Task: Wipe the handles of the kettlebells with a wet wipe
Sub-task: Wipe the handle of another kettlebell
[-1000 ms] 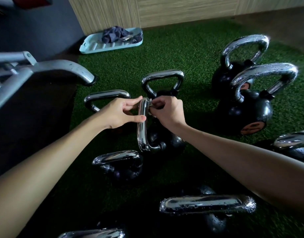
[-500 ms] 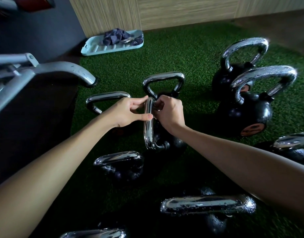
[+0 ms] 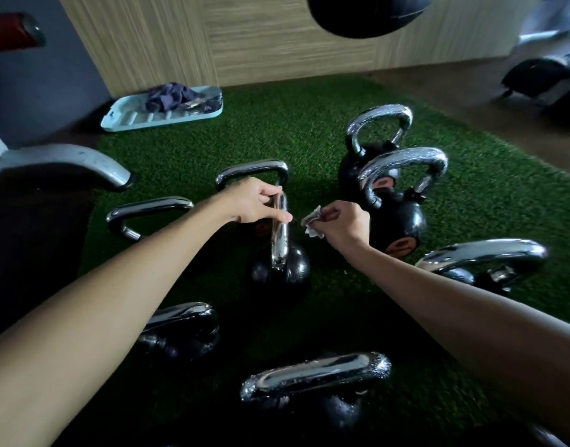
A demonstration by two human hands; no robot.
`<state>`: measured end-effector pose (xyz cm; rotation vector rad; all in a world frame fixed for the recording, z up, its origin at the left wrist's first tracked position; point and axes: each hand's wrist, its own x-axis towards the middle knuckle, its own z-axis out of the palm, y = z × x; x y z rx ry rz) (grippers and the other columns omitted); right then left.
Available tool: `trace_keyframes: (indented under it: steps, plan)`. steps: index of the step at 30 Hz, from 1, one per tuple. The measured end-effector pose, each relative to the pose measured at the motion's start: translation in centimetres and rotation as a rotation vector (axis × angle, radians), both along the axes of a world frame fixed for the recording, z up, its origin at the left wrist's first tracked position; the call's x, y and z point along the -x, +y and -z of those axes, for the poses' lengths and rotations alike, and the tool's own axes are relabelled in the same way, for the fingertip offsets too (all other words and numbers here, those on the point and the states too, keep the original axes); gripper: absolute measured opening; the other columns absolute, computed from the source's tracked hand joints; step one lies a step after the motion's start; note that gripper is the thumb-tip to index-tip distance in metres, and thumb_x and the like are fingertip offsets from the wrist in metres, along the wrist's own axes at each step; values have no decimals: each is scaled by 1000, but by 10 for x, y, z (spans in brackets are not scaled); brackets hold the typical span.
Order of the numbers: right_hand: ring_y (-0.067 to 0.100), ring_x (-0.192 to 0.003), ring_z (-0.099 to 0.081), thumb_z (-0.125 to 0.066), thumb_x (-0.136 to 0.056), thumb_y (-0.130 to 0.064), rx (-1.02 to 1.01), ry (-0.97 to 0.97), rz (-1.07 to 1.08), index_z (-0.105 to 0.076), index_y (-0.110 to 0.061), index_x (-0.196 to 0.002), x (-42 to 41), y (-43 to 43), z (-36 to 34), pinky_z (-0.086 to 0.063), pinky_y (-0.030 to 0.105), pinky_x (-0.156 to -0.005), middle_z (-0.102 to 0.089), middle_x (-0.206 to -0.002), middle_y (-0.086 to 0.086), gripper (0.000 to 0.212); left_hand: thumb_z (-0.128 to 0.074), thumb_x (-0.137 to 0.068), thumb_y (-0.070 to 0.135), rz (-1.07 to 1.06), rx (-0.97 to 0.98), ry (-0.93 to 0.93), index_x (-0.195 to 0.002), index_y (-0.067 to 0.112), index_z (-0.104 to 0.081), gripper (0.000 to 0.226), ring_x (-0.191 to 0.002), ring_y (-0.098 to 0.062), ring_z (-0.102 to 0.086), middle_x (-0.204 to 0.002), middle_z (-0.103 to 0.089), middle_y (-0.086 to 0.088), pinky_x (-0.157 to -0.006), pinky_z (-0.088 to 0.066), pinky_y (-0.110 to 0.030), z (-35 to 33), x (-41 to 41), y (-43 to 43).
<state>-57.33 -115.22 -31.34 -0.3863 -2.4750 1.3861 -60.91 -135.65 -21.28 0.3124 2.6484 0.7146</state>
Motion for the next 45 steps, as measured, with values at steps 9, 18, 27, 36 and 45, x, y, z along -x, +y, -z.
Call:
trace_keyframes:
  steps: [9, 18, 27, 36, 45]
  plan:
    - [3, -66, -64, -93, -66, -23, -58, 32, -75, -78, -20, -84, -15, 0, -13, -40, 3, -53, -72, -74, -6, 24, -69, -31, 97, -69, 234, 88, -153, 43, -36, 138, -132, -15, -56, -149, -54, 12, -103, -50, -37, -3, -84, -18]
    - [5, -70, -66, -91, -69, -22, -58, -1, -76, -78, -19, -87, -16, -4, -11, -40, 4, -54, -73, -76, -6, 22, -90, -42, 73, -98, 114, 189, -147, 33, -50, 119, -121, -14, -63, -140, -63, 3, -95, -56, -36, 23, -78, -25]
    - [8, -74, -69, -94, -67, -28, -72, -16, -25, -78, -19, -88, -15, 3, -10, -50, 14, -62, -73, -76, -7, 28, -99, -47, 51, 332, 271, 46, -136, 59, -52, 101, -108, 1, -64, -123, -69, 21, -98, -47, -24, -12, 1, -63]
    - [0, -67, -64, -93, -68, -25, -104, -26, -40, -76, -22, -86, -20, 5, -10, -43, 3, -54, -70, -72, -12, 25, -98, -56, 30, 478, 273, -4, -134, 68, -45, 102, -96, 4, -69, -113, -66, 39, -96, -52, -27, -4, 32, -87]
    - [-4, -62, -59, -94, -66, -25, -189, -58, -52, -76, -23, -82, -49, 7, -44, -38, 3, -51, -69, -70, -13, 24, -97, -59, 18, 574, 327, 28, -146, 51, -46, 106, -112, -8, -63, -163, -21, 27, -103, -51, -36, -17, 28, -82]
